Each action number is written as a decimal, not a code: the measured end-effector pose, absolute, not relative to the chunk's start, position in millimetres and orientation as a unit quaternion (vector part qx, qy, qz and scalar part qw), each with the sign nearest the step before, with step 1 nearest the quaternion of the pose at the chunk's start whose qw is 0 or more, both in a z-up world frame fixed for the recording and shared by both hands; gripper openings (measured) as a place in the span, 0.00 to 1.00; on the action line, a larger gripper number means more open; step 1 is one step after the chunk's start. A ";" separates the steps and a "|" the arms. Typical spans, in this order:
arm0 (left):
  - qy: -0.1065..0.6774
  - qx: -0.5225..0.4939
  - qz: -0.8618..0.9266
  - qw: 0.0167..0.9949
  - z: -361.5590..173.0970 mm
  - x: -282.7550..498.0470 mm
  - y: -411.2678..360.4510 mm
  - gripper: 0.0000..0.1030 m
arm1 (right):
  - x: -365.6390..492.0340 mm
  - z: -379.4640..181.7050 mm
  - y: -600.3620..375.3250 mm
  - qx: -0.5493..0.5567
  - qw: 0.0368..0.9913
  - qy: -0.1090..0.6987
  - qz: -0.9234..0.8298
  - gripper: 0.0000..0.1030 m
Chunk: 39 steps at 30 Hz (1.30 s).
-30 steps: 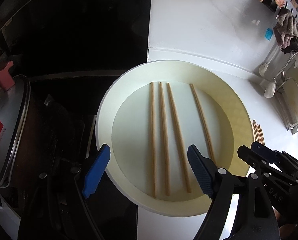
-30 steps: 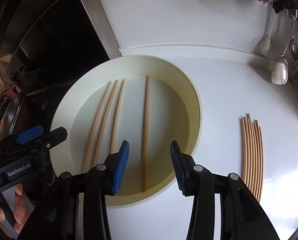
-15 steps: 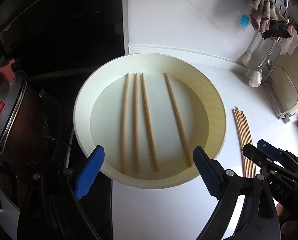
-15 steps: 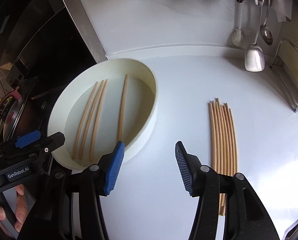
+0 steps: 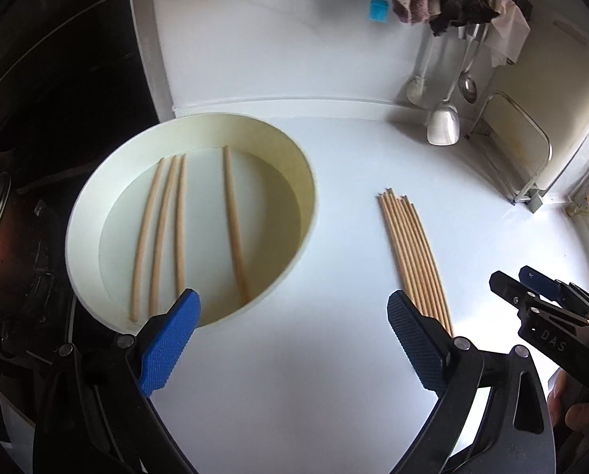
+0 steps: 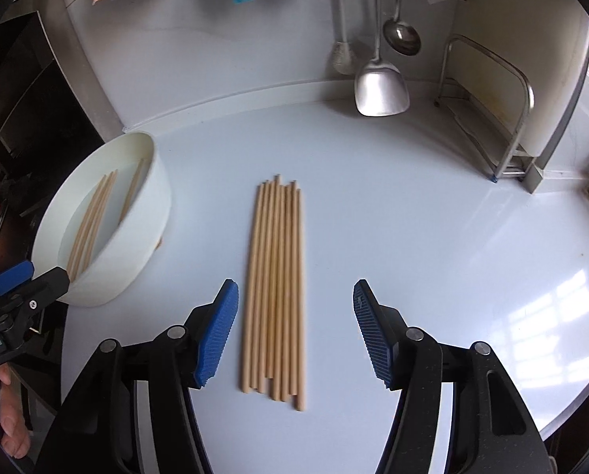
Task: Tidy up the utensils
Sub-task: 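Raise both open grippers away from the basin toward the chopstick row, then position both open grippers over the chopstick row, nudging one chopstick apart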
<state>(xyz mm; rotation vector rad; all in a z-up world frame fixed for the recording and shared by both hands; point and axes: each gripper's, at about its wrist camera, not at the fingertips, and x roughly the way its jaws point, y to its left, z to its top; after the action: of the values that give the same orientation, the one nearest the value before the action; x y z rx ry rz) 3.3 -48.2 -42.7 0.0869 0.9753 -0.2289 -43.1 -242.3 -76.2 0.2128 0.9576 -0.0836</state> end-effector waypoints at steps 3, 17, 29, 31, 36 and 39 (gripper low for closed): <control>0.456 0.044 -0.123 0.880 -48.9 -4.0 -68.1 0.91 | -48.8 -89.1 -256.6 0.099 0.880 0.462 -0.047 0.56; 0.432 0.020 -0.131 0.892 -98.6 -9.9 -101.2 0.93 | -31.7 -138.8 -259.5 0.085 0.890 0.447 -0.021 0.56; 0.416 0.014 -0.112 0.902 -111.4 -1.0 -93.8 0.93 | -21.5 -158.7 -254.4 0.066 0.892 0.448 -0.016 0.56; 0.417 0.012 -0.110 0.902 -112.7 -1.9 -93.3 0.93 | -20.1 -159.5 -252.7 0.060 0.892 0.447 -0.017 0.56; 0.420 0.010 -0.108 0.901 -115.2 -4.3 -93.3 0.93 | -18.0 -161.9 -248.5 0.044 0.894 0.446 -0.023 0.56; 0.421 0.011 -0.110 0.900 -115.8 -5.1 -95.8 0.93 | -18.0 -161.3 -246.4 0.031 0.896 0.443 -0.027 0.56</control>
<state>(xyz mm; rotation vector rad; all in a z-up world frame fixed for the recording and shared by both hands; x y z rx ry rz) -5.1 -95.8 -115.8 0.0230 0.8707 -0.2276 -18.0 -246.4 -161.3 0.0639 0.9175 -0.0553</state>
